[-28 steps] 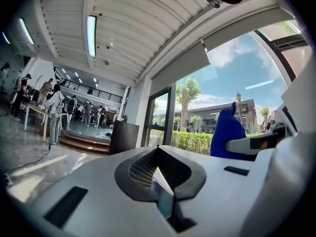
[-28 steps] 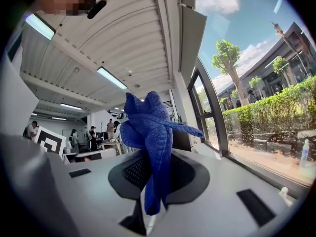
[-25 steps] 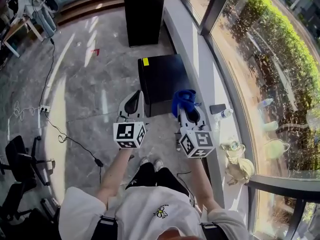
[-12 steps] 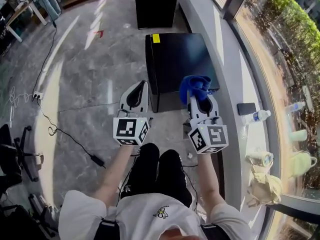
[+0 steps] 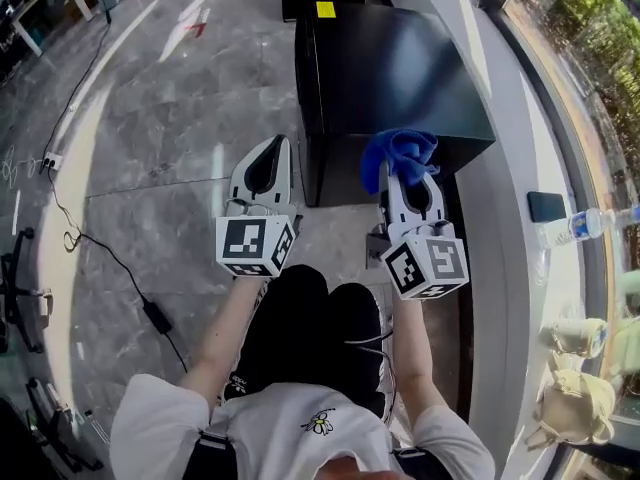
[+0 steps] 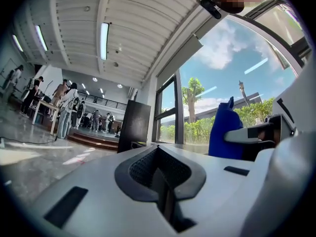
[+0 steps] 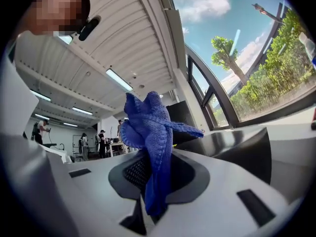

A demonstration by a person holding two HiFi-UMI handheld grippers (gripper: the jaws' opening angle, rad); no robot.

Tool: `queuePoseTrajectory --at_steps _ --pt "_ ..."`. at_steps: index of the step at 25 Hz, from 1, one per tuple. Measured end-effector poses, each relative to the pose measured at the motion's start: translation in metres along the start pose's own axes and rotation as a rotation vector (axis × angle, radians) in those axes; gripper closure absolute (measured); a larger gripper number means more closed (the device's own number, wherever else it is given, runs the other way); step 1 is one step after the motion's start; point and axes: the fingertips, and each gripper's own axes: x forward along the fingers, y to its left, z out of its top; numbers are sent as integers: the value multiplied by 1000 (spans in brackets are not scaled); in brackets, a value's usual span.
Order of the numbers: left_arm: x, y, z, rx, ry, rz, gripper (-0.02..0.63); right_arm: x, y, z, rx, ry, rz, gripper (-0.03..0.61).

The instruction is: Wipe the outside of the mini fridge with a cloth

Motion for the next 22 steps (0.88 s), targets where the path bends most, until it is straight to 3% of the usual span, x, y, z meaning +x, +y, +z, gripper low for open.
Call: queuePoseTrajectory --at_steps 5,8,13,18,22 --pt "3 -2 -29 -25 22 13 609 12 13 -23 -47 53 109 494" --pt "8 -8 -40 -44 15 20 609 18 17 -35 -52 57 124 493" --pt "10 -17 -53 43 11 -45 609 31 19 -54 -55 77 172 494" --pt "11 -11 -67 74 -16 -97 609 35 39 -61 -187 97 258 494" --pt "9 -19 -79 39 -59 -123 609 39 46 -75 -138 49 224 494"
